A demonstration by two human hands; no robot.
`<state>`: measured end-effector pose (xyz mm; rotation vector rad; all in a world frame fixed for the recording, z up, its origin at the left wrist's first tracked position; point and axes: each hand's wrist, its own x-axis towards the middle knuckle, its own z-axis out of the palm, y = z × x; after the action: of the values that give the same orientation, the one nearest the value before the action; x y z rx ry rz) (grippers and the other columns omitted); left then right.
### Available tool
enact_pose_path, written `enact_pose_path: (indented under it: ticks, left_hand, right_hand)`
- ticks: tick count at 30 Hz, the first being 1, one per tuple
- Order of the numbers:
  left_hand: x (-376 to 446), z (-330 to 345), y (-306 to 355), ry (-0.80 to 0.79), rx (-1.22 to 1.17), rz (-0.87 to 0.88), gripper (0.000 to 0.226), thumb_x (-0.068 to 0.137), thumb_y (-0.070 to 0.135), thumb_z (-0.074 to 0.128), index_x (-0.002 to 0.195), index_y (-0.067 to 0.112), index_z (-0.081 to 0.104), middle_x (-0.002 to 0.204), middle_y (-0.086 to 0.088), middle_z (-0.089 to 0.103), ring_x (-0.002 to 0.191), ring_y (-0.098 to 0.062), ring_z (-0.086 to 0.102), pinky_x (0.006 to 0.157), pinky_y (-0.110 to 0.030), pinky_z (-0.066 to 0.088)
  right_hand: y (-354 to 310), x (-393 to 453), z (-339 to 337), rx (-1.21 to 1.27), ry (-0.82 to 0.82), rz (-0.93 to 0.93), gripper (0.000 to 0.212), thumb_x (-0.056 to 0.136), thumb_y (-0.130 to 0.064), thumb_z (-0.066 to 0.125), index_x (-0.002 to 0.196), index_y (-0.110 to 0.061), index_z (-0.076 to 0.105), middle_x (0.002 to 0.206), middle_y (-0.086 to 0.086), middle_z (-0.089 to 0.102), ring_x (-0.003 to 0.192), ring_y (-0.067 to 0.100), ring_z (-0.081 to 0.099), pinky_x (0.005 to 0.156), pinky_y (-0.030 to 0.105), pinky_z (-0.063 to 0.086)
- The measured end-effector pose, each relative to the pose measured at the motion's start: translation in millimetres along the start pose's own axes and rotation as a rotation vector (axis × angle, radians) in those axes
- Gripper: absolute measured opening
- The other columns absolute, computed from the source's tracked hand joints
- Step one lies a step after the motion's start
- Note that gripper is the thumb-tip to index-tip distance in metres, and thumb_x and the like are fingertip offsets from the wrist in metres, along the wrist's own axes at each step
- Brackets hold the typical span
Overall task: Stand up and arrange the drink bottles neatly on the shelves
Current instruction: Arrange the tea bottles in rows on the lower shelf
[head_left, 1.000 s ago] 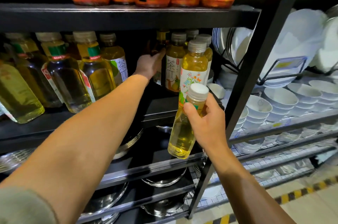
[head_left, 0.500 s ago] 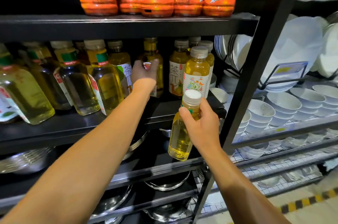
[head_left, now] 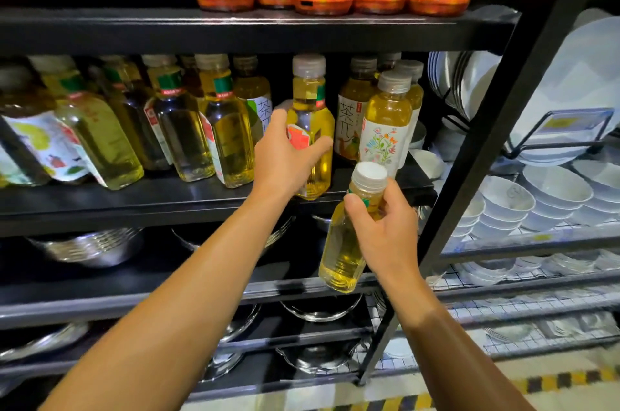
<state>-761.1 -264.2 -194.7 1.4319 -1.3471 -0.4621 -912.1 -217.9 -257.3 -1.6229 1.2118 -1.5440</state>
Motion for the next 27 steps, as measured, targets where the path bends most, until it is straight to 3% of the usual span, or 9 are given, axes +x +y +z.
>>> enact_pose_path:
  ticks: [5,8,13,16,19,23,27]
  left_hand:
    - [-44.4,-34.9,3.6,-0.117,-0.078,0.093,0.066,0.08,0.027,0.079,0.137,0.032,0.047,0.125,0.017,0.061,0.116,-0.002,0.057,0.1,-0.032,0.048]
    - [-68.3,-61.7,-0.5,-0.129,-0.126,0.084,0.07,0.08,0.026,0.08,0.141,0.031,0.045,0.129,0.016,0.061,0.12,-0.004,0.057,0.103,-0.039,0.047]
    - [-104.3,-127.4,-21.3,-0.083,-0.193,0.008,0.07,0.074,0.026,0.08,0.136,0.036,0.05,0.121,0.011,0.066,0.112,-0.013,0.063,0.098,-0.046,0.05]
    - [-124.7,-174.1,-41.6,-0.047,-0.204,-0.034,0.07,0.071,0.027,0.081,0.134,0.035,0.052,0.118,0.01,0.068,0.109,-0.015,0.065,0.097,-0.048,0.052]
    - [-146.8,-231.7,-66.1,0.015,-0.202,-0.07,0.068,0.073,0.021,0.08,0.135,0.03,0.052,0.118,0.009,0.068,0.111,-0.012,0.065,0.097,-0.045,0.052]
    - [-173.9,-326.2,-102.3,0.097,-0.196,-0.101,0.067,0.075,0.019,0.08,0.135,0.025,0.052,0.119,0.006,0.068,0.111,-0.013,0.065,0.096,-0.04,0.052]
    - [-189.8,-408.8,-132.0,0.184,-0.172,-0.117,0.066,0.077,0.005,0.081,0.135,0.017,0.052,0.114,0.007,0.07,0.104,-0.006,0.066,0.086,-0.019,0.05]
  right_hand:
    - [-11.5,-12.7,5.2,0.013,-0.017,0.026,0.013,0.086,-0.026,0.069,0.096,-0.029,0.061,0.087,-0.012,0.067,0.08,0.008,0.063,0.074,0.035,0.055]
    - [-21.6,-20.7,11.8,-0.017,-0.045,0.011,0.021,0.079,-0.042,0.065,0.092,-0.026,0.06,0.084,-0.012,0.066,0.077,0.01,0.061,0.074,0.039,0.054]
    - [-40.3,-41.0,46.8,-0.001,-0.08,-0.03,0.015,0.079,-0.037,0.065,0.085,-0.025,0.059,0.075,-0.016,0.063,0.065,0.0,0.054,0.061,0.015,0.044]
    - [-56.1,-58.8,90.3,-0.004,-0.158,-0.069,0.016,0.08,-0.035,0.067,0.085,-0.022,0.059,0.073,-0.017,0.061,0.064,0.001,0.053,0.058,0.01,0.04]
    - [-76.3,-83.7,147.4,-0.004,-0.23,-0.09,0.012,0.085,-0.021,0.071,0.085,-0.018,0.059,0.075,-0.014,0.061,0.064,0.001,0.053,0.058,0.01,0.039]
    - [-116.6,-126.2,231.1,0.032,-0.286,-0.125,0.012,0.078,-0.031,0.068,0.082,-0.028,0.057,0.072,-0.02,0.061,0.064,0.0,0.053,0.058,0.011,0.038]
    - [-159.8,-158.7,305.0,0.091,-0.315,-0.169,0.015,0.075,-0.037,0.066,0.078,-0.029,0.054,0.068,-0.025,0.059,0.061,-0.001,0.051,0.056,0.011,0.037]
